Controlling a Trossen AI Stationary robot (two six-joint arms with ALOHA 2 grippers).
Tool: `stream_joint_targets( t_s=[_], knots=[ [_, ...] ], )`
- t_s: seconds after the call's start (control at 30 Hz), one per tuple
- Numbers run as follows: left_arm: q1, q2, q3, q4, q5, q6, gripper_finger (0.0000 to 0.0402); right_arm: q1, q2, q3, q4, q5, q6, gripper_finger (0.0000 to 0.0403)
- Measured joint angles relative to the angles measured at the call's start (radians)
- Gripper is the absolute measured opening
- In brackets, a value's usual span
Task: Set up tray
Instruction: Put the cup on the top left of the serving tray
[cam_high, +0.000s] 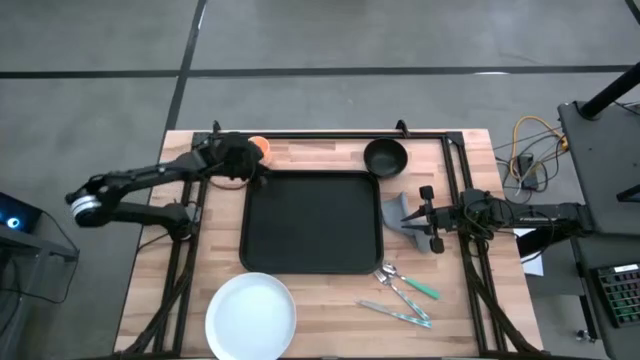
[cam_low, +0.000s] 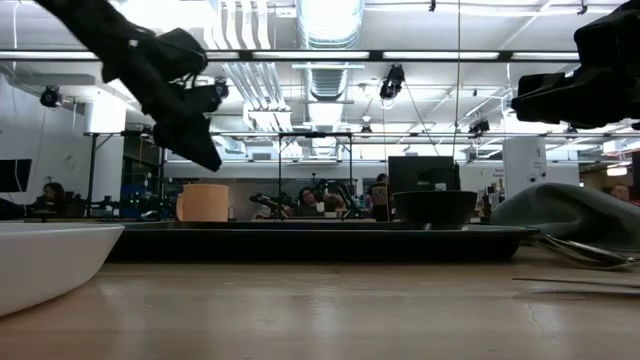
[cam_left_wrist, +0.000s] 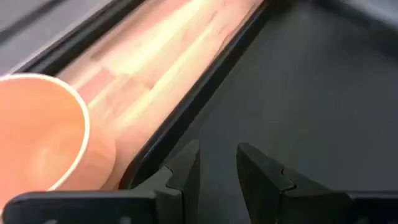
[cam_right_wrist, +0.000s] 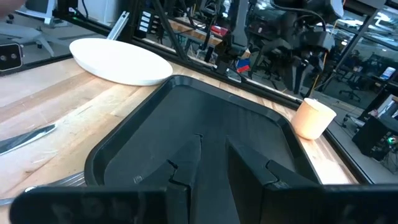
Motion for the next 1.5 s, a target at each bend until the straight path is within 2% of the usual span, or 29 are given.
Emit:
stream_joint_targets(
  t_s=[0.27,0.43,0.5,0.7,0.83,1.03,1.5],
  knots=[
    [-0.001,0.112,0.211,-0.193,-0.077,0.030,0.0085,0.000,0.000,0.000,0.000,0.000,0.000,0.0063],
    [0.001,0.136,0.302,-0.333,-0.219,0.036,0.0085,0.000,0.000,0.000,0.000,0.000,0.000,0.0063],
    [0.001,0.141,0.323,-0.355,-0.236,0.037,0.0085,0.000,0.000,0.000,-0.001,0.000,0.000,0.0063],
    [0.008,0.178,0.326,-0.354,-0.256,0.070,0.0085,0.000,0.000,0.000,0.000,0.000,0.000,0.0063],
    [0.046,0.227,0.318,-0.353,-0.293,0.087,0.0085,0.000,0.000,0.000,0.000,0.000,0.000,0.0063],
    [0.098,0.278,0.317,-0.339,-0.293,0.105,0.0085,0.000,0.000,0.000,0.000,0.000,0.000,0.0063],
    [0.102,0.295,0.317,-0.339,-0.280,0.112,0.0085,0.000,0.000,0.000,0.000,0.000,0.000,0.0063]
  ],
)
